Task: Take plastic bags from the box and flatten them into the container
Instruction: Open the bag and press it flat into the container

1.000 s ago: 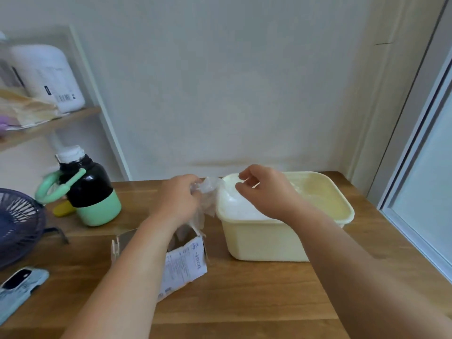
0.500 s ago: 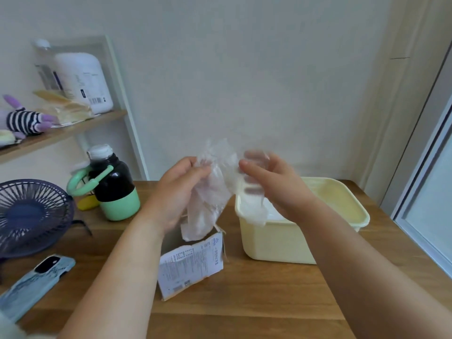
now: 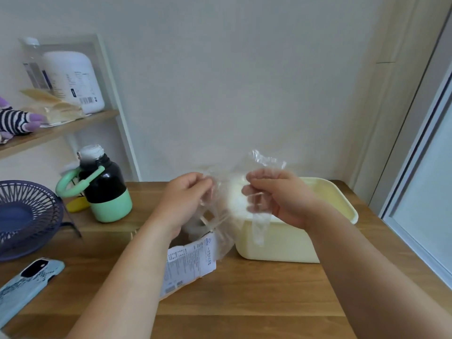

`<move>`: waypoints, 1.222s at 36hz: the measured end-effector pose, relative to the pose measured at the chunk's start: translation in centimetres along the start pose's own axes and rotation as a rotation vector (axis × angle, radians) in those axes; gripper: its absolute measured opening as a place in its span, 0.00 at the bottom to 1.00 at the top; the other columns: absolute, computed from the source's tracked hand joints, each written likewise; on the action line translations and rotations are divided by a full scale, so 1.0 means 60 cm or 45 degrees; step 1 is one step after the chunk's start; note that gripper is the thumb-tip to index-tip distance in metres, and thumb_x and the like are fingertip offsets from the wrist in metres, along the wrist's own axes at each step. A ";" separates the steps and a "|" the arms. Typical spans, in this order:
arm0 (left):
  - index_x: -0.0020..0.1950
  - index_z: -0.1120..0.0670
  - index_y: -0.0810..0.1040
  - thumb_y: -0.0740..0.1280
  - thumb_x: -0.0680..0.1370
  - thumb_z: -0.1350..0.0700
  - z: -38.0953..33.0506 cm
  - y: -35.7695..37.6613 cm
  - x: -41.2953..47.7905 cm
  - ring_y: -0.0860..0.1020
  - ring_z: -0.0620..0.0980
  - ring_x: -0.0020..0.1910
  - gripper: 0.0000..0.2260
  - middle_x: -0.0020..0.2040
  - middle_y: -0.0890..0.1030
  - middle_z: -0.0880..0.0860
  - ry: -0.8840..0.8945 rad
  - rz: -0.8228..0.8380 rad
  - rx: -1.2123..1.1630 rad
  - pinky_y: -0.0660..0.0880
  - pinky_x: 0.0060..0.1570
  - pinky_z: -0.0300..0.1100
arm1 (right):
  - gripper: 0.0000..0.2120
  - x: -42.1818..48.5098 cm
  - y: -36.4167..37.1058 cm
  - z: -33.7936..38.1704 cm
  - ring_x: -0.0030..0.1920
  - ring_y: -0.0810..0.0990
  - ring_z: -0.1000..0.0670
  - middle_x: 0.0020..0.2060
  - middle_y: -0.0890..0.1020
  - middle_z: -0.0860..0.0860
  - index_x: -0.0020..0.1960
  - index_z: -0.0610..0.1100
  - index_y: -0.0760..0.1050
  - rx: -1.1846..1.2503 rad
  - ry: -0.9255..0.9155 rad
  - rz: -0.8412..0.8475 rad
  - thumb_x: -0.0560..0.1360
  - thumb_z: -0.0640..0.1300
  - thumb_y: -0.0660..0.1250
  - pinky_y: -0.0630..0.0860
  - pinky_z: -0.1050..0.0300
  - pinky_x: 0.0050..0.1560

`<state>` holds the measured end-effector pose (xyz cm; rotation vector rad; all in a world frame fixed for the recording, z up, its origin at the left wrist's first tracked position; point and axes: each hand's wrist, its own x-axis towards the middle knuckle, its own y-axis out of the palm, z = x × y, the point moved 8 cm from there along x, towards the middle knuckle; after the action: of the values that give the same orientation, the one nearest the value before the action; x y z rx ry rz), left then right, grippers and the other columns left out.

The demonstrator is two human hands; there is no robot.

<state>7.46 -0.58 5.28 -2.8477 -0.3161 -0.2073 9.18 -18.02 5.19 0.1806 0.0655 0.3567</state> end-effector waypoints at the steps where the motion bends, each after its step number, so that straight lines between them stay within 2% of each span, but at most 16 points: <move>1: 0.45 0.62 0.81 0.65 0.79 0.59 0.000 -0.006 0.003 0.77 0.44 0.37 0.09 0.33 0.80 0.48 -0.009 -0.039 -0.050 0.72 0.45 0.39 | 0.06 -0.002 -0.010 -0.001 0.34 0.76 0.47 0.34 0.81 0.45 0.46 0.41 0.75 -0.037 0.030 -0.016 0.78 0.33 0.62 0.80 0.49 0.42; 4: 0.43 0.55 0.82 0.64 0.80 0.58 -0.003 -0.017 0.013 0.76 0.45 0.34 0.09 0.32 0.78 0.47 -0.020 -0.108 -0.089 0.74 0.39 0.38 | 0.09 -0.008 -0.037 0.004 0.40 0.77 0.48 0.46 0.80 0.43 0.53 0.42 0.75 -0.227 0.077 -0.042 0.74 0.33 0.67 0.80 0.47 0.48; 8: 0.43 0.51 0.82 0.64 0.80 0.55 -0.025 -0.001 0.016 0.68 0.42 0.26 0.09 0.25 0.70 0.45 0.089 -0.059 0.103 0.68 0.28 0.33 | 0.38 -0.011 -0.083 0.048 0.56 0.77 0.49 0.59 0.74 0.49 0.71 0.54 0.63 -0.435 -0.125 -0.254 0.67 0.38 0.76 0.76 0.46 0.59; 10: 0.41 0.51 0.82 0.65 0.79 0.54 -0.031 0.012 0.018 0.69 0.42 0.26 0.10 0.25 0.72 0.44 0.130 -0.010 0.132 0.69 0.29 0.35 | 0.43 -0.016 -0.092 0.070 0.58 0.75 0.49 0.60 0.72 0.52 0.73 0.57 0.58 -0.630 -0.214 -0.306 0.66 0.43 0.77 0.75 0.52 0.57; 15: 0.43 0.50 0.82 0.64 0.80 0.52 -0.040 0.043 0.022 0.71 0.44 0.28 0.09 0.27 0.73 0.45 0.215 0.174 0.275 0.68 0.26 0.34 | 0.32 -0.020 -0.079 0.066 0.50 0.78 0.56 0.55 0.78 0.52 0.69 0.52 0.67 -0.956 -0.128 -0.175 0.69 0.48 0.75 0.72 0.66 0.43; 19: 0.44 0.51 0.81 0.63 0.81 0.52 -0.045 0.057 0.023 0.71 0.42 0.26 0.09 0.26 0.74 0.44 0.222 0.240 0.309 0.67 0.26 0.33 | 0.05 -0.016 -0.079 0.060 0.37 0.77 0.52 0.39 0.81 0.50 0.47 0.43 0.79 -1.001 -0.141 -0.253 0.76 0.44 0.66 0.78 0.55 0.44; 21: 0.43 0.52 0.81 0.65 0.80 0.51 -0.048 0.052 0.030 0.76 0.45 0.31 0.09 0.31 0.79 0.46 0.237 0.119 0.350 0.72 0.30 0.36 | 0.08 -0.011 -0.089 0.049 0.32 0.74 0.52 0.31 0.76 0.51 0.45 0.39 0.78 -0.812 -0.110 -0.272 0.78 0.42 0.64 0.78 0.56 0.37; 24: 0.45 0.53 0.79 0.64 0.80 0.49 -0.059 0.012 0.036 0.78 0.49 0.42 0.10 0.40 0.81 0.47 0.320 -0.355 0.557 0.72 0.40 0.40 | 0.08 -0.009 -0.117 0.043 0.25 0.69 0.54 0.29 0.72 0.51 0.42 0.40 0.75 -0.663 -0.076 -0.381 0.79 0.42 0.63 0.67 0.64 0.23; 27: 0.60 0.56 0.77 0.62 0.80 0.50 -0.079 -0.027 0.012 0.75 0.55 0.56 0.14 0.56 0.79 0.54 0.433 -0.859 0.672 0.65 0.50 0.42 | 0.09 -0.003 -0.154 0.035 0.24 0.66 0.53 0.29 0.72 0.49 0.40 0.42 0.72 -0.555 -0.033 -0.544 0.78 0.44 0.64 0.59 0.64 0.24; 29: 0.62 0.58 0.76 0.62 0.79 0.50 -0.107 -0.004 -0.002 0.73 0.57 0.57 0.16 0.57 0.78 0.58 0.698 -0.881 0.653 0.62 0.53 0.40 | 0.07 0.004 -0.178 0.030 0.26 0.66 0.51 0.28 0.72 0.50 0.41 0.43 0.73 -0.464 -0.005 -0.623 0.77 0.44 0.64 0.59 0.61 0.28; 32: 0.59 0.56 0.80 0.61 0.78 0.48 -0.133 0.084 -0.002 0.75 0.51 0.53 0.17 0.52 0.80 0.52 1.005 -0.378 0.676 0.67 0.55 0.40 | 0.07 0.015 -0.205 0.015 0.24 0.66 0.52 0.25 0.72 0.51 0.38 0.45 0.72 -0.428 0.088 -0.709 0.75 0.43 0.64 0.60 0.62 0.29; 34: 0.61 0.51 0.80 0.62 0.79 0.45 -0.112 0.154 0.011 0.75 0.45 0.56 0.15 0.56 0.80 0.46 0.886 0.148 0.720 0.69 0.58 0.41 | 0.08 0.021 -0.220 0.005 0.22 0.66 0.52 0.26 0.71 0.50 0.38 0.46 0.69 -0.412 0.154 -0.752 0.76 0.43 0.63 0.61 0.64 0.27; 36: 0.66 0.46 0.77 0.63 0.79 0.42 -0.066 0.203 0.027 0.71 0.43 0.65 0.17 0.64 0.76 0.43 0.697 0.480 0.880 0.66 0.66 0.43 | 0.09 0.028 -0.236 -0.001 0.23 0.66 0.51 0.28 0.70 0.49 0.38 0.45 0.67 -0.491 0.182 -0.781 0.76 0.42 0.62 0.62 0.64 0.25; 39: 0.73 0.42 0.67 0.62 0.76 0.36 -0.008 0.239 0.048 0.63 0.45 0.74 0.26 0.75 0.63 0.43 0.403 0.711 1.134 0.62 0.71 0.48 | 0.08 0.038 -0.255 0.004 0.33 0.71 0.46 0.34 0.72 0.45 0.40 0.41 0.69 -0.959 0.166 -0.759 0.76 0.43 0.62 0.68 0.55 0.34; 41: 0.75 0.42 0.63 0.63 0.75 0.34 0.016 0.256 0.057 0.58 0.47 0.76 0.30 0.78 0.58 0.45 0.302 0.801 1.252 0.59 0.73 0.49 | 0.11 0.038 -0.254 0.008 0.45 0.76 0.43 0.45 0.76 0.43 0.54 0.38 0.71 -1.305 0.166 -0.717 0.78 0.46 0.62 0.71 0.53 0.44; 44: 0.77 0.45 0.61 0.65 0.75 0.35 0.038 0.283 0.064 0.60 0.47 0.76 0.33 0.77 0.61 0.45 0.227 0.927 1.273 0.59 0.73 0.44 | 0.24 0.033 -0.257 0.005 0.55 0.76 0.42 0.57 0.75 0.42 0.68 0.39 0.60 -1.505 0.171 -0.695 0.77 0.48 0.65 0.73 0.52 0.49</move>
<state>15.38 -15.15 -0.44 -1.7724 0.5191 -0.1002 16.33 -31.56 2.55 -1.0180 0.0257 -0.1774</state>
